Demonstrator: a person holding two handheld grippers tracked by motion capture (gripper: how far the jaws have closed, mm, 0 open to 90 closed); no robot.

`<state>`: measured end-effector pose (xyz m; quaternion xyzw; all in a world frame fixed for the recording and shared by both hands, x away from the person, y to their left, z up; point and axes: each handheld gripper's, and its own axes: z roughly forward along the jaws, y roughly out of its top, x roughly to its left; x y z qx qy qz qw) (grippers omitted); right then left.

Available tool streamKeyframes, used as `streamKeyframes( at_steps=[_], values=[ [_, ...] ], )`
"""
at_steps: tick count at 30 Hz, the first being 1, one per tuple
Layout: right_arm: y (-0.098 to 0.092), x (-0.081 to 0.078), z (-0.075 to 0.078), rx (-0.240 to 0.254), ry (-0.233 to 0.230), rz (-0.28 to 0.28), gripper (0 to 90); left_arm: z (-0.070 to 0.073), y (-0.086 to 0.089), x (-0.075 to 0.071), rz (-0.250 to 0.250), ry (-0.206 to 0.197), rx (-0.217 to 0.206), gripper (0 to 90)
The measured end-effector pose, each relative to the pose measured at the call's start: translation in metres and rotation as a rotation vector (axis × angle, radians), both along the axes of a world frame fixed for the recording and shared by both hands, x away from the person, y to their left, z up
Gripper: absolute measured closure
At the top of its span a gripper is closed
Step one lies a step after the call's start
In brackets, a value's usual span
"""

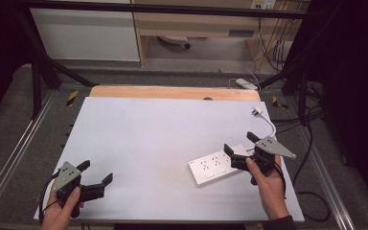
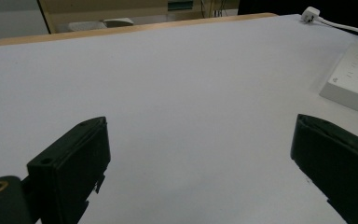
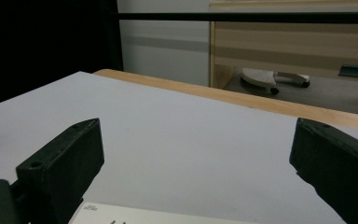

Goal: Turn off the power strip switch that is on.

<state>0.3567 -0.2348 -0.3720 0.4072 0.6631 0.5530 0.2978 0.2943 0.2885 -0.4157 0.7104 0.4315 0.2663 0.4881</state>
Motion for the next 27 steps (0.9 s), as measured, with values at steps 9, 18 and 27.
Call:
streamKeyframes(
  at_steps=[9, 18, 27],
  values=[
    [-0.021, -0.009, 0.007, 0.016, -0.038, -0.025, 3.3, 0.0, -0.001, 0.0, -0.003, 0.002, -0.007, 4.5],
    [-0.051, -0.025, 0.0, 0.008, -0.061, -0.054, 3.6, -0.001, -0.001, 0.0, -0.001, 0.003, -0.007, 4.5],
    [-0.076, -0.036, -0.02, -0.016, -0.052, -0.078, 3.3, -0.001, -0.001, 0.0, -0.001, 0.003, -0.007, 4.5]
  ],
)
